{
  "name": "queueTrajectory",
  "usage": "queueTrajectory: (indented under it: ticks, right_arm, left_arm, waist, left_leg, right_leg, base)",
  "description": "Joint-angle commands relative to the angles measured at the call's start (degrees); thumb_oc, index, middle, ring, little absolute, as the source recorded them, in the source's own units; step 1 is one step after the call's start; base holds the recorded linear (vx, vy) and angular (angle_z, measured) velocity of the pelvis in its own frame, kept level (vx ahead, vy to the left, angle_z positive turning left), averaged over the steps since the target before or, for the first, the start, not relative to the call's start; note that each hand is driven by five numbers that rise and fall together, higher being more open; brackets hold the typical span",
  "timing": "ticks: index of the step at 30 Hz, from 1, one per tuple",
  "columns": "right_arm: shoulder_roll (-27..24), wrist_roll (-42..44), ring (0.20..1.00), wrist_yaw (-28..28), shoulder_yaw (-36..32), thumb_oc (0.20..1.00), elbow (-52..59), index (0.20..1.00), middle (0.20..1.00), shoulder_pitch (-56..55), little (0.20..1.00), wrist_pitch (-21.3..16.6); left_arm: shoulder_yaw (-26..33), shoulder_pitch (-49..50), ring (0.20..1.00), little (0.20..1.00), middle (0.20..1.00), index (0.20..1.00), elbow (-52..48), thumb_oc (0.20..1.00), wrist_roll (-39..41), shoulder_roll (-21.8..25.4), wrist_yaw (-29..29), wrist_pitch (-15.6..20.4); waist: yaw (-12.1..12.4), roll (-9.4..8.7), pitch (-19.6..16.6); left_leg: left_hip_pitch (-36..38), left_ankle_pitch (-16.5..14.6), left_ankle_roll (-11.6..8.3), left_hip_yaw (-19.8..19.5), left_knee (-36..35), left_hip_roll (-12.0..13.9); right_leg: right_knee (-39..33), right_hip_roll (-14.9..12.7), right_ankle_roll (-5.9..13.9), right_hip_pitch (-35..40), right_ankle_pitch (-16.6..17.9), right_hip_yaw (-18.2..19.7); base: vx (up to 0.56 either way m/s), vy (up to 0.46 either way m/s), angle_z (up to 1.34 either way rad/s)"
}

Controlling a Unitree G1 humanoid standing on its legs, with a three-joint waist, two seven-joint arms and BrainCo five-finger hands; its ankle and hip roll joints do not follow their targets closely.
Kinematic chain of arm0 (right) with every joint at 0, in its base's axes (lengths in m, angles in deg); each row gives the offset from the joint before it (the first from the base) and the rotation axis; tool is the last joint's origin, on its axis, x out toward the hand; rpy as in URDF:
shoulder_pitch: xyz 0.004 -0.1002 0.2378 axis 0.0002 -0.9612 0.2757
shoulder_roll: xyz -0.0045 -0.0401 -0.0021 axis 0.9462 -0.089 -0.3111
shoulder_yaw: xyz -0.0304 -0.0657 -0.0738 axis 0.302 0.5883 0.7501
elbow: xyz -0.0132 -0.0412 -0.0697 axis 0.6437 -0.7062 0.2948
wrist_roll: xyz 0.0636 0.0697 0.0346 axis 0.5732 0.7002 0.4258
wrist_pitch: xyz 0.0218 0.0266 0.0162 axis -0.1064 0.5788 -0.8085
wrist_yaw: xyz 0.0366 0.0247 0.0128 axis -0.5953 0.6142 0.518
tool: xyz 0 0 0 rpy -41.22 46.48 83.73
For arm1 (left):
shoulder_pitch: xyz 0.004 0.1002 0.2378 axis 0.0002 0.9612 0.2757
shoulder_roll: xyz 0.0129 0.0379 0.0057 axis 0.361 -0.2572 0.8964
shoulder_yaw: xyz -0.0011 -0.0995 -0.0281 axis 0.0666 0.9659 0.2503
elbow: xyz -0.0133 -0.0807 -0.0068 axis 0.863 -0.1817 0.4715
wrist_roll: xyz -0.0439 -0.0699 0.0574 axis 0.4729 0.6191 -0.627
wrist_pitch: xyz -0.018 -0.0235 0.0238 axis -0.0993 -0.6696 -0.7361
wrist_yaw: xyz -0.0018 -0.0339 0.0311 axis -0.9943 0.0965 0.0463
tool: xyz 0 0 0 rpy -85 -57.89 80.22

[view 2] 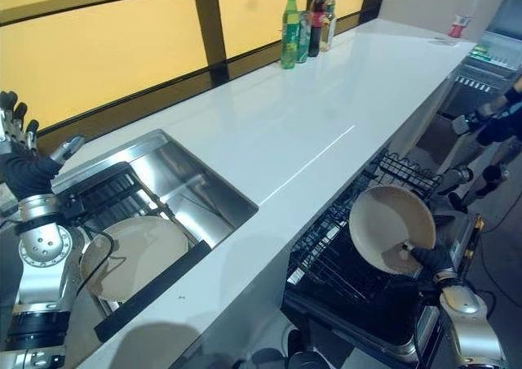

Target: Pick up plates and place into dishwasher.

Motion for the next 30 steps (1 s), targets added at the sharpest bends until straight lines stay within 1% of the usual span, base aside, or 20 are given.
queueTrajectory:
  ticks: [1, 4, 9, 11, 13, 15, 17, 22, 30]
  right_arm:
    - [-3.84, -1.8, 0.2, 1.19, -0.29, 0.2, 0.03, 0.2, 0.2, 6.35, 0.2, -2.18]
    - [-4.07, -2.16, 0.2, 1.26, -0.08, 0.2, 0.14, 0.2, 0.2, 6.51, 0.2, -2.18]
    - [-4.17, -5.05, 0.2, -0.76, 0.13, 0.2, -0.07, 0.2, 0.2, 6.95, 0.2, -3.13]
    - [-4.43, -7.86, 0.2, -2.52, 0.39, 0.2, -0.39, 0.2, 0.2, 7.21, 0.2, -3.95]
    - [-5.1, -13.99, 0.2, -6.12, 1.14, 0.2, -1.06, 0.2, 0.2, 7.86, 0.2, -4.65]
    - [-6.3, -16.64, 0.2, -7.53, 1.84, 0.2, -1.36, 0.2, 0.2, 8.89, 0.2, -4.91]
    - [-6.86, -19.27, 0.2, -8.13, 2.63, 0.2, -0.72, 0.2, 0.2, 9.78, 0.2, -4.35]
    - [-7.41, -22.26, 0.2, -3.92, 4.3, 0.2, -0.29, 0.2, 0.2, 9.77, 0.2, -4.16]
    - [-7.95, -22.54, 0.2, 4.96, 9.97, 0.2, -2.36, 0.2, 0.2, 10.98, 0.2, -7.1]
  left_arm:
    - [0.14, -1.5, 1.0, 1.0, 1.0, 1.0, 1.32, 1.0, -1.32, 6.32, 0.39, 2.82]
    - [0.46, -1.05, 1.0, 1.0, 1.0, 1.0, 1.06, 1.0, -1.37, 6.43, 0.08, 2.79]
    - [0.61, -0.91, 1.0, 1.0, 1.0, 1.0, 1.22, 1.0, -1.34, 6.46, -0.65, 3.34]
    - [0.36, -1.25, 1.0, 1.0, 1.0, 1.0, 1.33, 1.0, -1.34, 6.63, -0.49, 3.39]
    - [-0.35, -1.95, 1.0, 1.0, 1.0, 1.0, 1.43, 1.0, -1.58, 6.71, 0.26, 3.38]
    - [-0.82, -2.7, 1.0, 1.0, 1.0, 1.0, 1.41, 1.0, -1.43, 7.07, 1.06, 3.43]
    - [-1.4, -3.16, 1.0, 1.0, 1.0, 1.0, 1.09, 1.0, -1.64, 7.16, 1.94, 3.49]
    - [-1.52, -2.81, 1.0, 1.0, 1.0, 1.0, 0.21, 1.0, -2.08, 6.61, 2.18, 3.17]
    - [-2.47, -3.64, 1.0, 1.0, 1.0, 1.0, 0.89, 1.0, -2.82, 5.94, 2.16, 3.41]
  waist:
    - [-0.29, -2.76, -1.7]
    - [-0.2, -2.61, -1.43]
    - [-0.24, -2.05, -0.45]
    - [-0.28, -1.82, 0.08]
    - [-0.4, -1.5, 0.79]
    - [-0.52, -1.07, 1.76]
    - [-0.69, -0.67, 2.79]
    - [-0.6, -0.43, 3.25]
    - [0.35, -0.61, 3.78]
  left_leg:
    - [-5.38, 3.53, 2.13, -2.35, 0.1, 0.29]
    - [-5.71, 3.77, 1.95, -2.52, 0.1, 0.41]
    - [-6.59, 4.1, 1.81, -2.91, 0.14, 0.39]
    - [-7.13, 4.27, 1.75, -2.9, 0.27, 0.44]
    - [-7.79, 4.46, 1.72, -2.93, 0.34, 0.43]
    - [-8.6, 4.69, 1.76, -3.14, 0.37, 0.32]
    - [-9.14, 4.9, 1.81, -3.26, 0.38, 0.22]
    - [-9.34, 5.17, 1.7, -3.64, 0.31, 0.21]
    - [-9.58, 5.61, 1.37, -4.28, 0.35, 0.57]
  right_leg:
    - [0.73, -5.51, 6.75, 4.56, -4.36, -0.03]
    - [0.79, -5.55, 6.74, 4.37, -4.4, -0.04]
    - [0.85, -5.64, 6.87, 3.56, -4.26, 0.59]
    - [0.91, -5.8, 6.97, 3.07, -4.16, 0.87]
    - [0.99, -5.87, 7.05, 2.34, -3.99, 1.21]
    - [1.03, -5.88, 7.06, 1.55, -3.83, 1.63]
    - [1.02, -5.96, 7.0, 1.08, -3.73, 1.92]
    - [1.02, -6.24, 7.05, 0.96, -3.67, 1.73]
    - [0.95, -6.41, 6.87, 1.26, -3.86, 1.11]
  base:
    - [0.03, -0.034, 0.05]
    - [0.01, -0.024, 0.07]
    - [0.0, -0.003, 0.01]
    - [-0.05, -0.014, 0.04]
    - [-0.09, -0.002, 0.05]
    - [-0.13, 0.024, 0.02]
    - [-0.09, 0.042, 0.01]
    - [0.0, 0.0, 0.0]
    - [0.0, -0.001, 0.0]
